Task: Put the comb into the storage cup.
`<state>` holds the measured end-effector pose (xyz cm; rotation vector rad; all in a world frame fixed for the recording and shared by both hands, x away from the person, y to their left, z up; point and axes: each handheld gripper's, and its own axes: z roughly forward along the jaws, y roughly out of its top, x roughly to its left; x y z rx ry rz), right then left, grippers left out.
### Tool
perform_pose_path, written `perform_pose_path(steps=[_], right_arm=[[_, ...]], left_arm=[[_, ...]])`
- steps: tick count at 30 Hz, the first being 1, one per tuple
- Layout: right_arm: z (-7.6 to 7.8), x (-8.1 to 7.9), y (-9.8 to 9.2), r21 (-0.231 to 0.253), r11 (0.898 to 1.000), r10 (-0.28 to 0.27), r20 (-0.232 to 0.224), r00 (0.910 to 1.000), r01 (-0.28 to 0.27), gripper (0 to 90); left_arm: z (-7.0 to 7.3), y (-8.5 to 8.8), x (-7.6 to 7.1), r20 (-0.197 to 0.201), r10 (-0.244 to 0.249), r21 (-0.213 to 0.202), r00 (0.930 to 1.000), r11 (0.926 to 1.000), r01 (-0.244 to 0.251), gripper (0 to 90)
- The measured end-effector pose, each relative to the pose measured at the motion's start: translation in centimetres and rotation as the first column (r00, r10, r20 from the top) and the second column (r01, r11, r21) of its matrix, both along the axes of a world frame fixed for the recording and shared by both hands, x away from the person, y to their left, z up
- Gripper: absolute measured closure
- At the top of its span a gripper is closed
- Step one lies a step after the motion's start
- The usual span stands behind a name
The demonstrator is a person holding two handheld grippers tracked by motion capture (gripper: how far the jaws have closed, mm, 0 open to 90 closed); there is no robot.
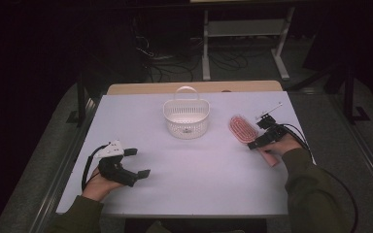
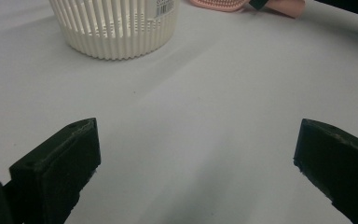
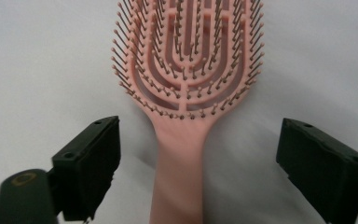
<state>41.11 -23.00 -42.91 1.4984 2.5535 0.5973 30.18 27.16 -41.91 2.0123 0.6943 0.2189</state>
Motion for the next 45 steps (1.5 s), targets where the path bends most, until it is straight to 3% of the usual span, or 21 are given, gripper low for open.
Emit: perform_pose_path(steps=[10, 29, 37, 45], right_arm=[[-0.1, -0.1, 0.1, -0.004, 1.0, 0.022, -0.024, 0.9995, -0.022, 28.7], [0.3, -0.2, 0.3, -0.038, 0.997, 0.061, -0.019, 0.998, -0.062, 54.9], [0.3, -0.2, 0.8, -0.054, 0.995, 0.083, -0.02, 0.9964, -0.084, 62.4], [0.3, -0.3, 1.2, -0.091, 0.993, 0.067, -0.015, 0.9976, -0.068, 67.3]], left_arm=[[0.0, 0.0, 0.0, 0.0, 0.001, -0.001, 1.0, 1.0, -0.001, 0.2], [0.0, 0.1, 0.0, 0.001, 0.004, -0.003, 1.0, 1.0, -0.004, 0.2], [0.0, 0.1, 0.0, 0.003, 0.005, -0.002, 1.0, 1.0, -0.005, 0.2], [0.0, 0.1, 0.0, 0.002, 0.005, 0.0, 1.0, 1.0, -0.005, 0.2]])
